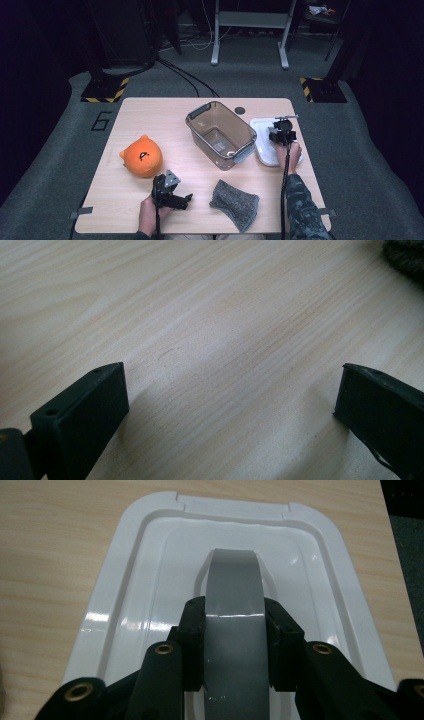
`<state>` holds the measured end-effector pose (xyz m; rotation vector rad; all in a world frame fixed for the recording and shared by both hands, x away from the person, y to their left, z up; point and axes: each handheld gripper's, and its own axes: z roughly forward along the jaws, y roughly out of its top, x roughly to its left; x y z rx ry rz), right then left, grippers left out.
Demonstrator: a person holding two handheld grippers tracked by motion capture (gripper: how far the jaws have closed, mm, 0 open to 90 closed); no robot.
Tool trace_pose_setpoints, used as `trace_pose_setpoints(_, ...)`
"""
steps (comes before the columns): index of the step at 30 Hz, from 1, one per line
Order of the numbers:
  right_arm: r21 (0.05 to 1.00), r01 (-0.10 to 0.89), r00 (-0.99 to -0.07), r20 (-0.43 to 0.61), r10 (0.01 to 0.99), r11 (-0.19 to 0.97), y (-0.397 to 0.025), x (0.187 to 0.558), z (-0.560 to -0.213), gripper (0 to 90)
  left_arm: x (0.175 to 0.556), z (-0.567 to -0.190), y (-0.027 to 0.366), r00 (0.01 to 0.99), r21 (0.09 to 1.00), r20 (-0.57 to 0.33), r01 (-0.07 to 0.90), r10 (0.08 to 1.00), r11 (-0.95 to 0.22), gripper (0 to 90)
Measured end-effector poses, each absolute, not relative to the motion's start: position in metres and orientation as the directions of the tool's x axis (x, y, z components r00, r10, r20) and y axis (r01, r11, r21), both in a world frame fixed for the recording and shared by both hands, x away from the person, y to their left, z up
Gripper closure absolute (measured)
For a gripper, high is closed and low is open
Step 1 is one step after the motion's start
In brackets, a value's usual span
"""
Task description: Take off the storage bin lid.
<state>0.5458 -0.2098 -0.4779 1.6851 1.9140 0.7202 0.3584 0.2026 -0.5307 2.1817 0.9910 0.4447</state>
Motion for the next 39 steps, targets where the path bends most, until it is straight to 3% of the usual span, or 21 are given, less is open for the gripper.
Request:
trace_pose_setpoints(5,0.655,0.751,-0.115,0.004,0.993,0.084,-0.213,0.547,-0.481,65.3,0.358,-0.531,0.202,0.648,0.711,0.024,0.524,0.761,-0.469,0.4)
trace_pose_setpoints(18,0.678,0.729,-0.149,0.021,0.989,0.096,-0.227,0.525,-0.465,27.4,0.359,-0.531,0.203,0.649,0.711,0.022,0.525,0.760,-0.469,0.4)
trace_pose_setpoints(24,0.696,0.708,-0.198,0.032,0.980,0.120,-0.233,0.499,-0.461,15.9,0.359,-0.531,0.203,0.649,0.713,0.019,0.525,0.761,-0.465,0.4)
trace_pose_setpoints(39,0.729,0.656,-0.282,-0.003,0.959,0.195,-0.232,0.429,-0.476,6.0,0.360,-0.531,0.204,0.659,0.716,0.011,0.520,0.752,-0.467,0.1)
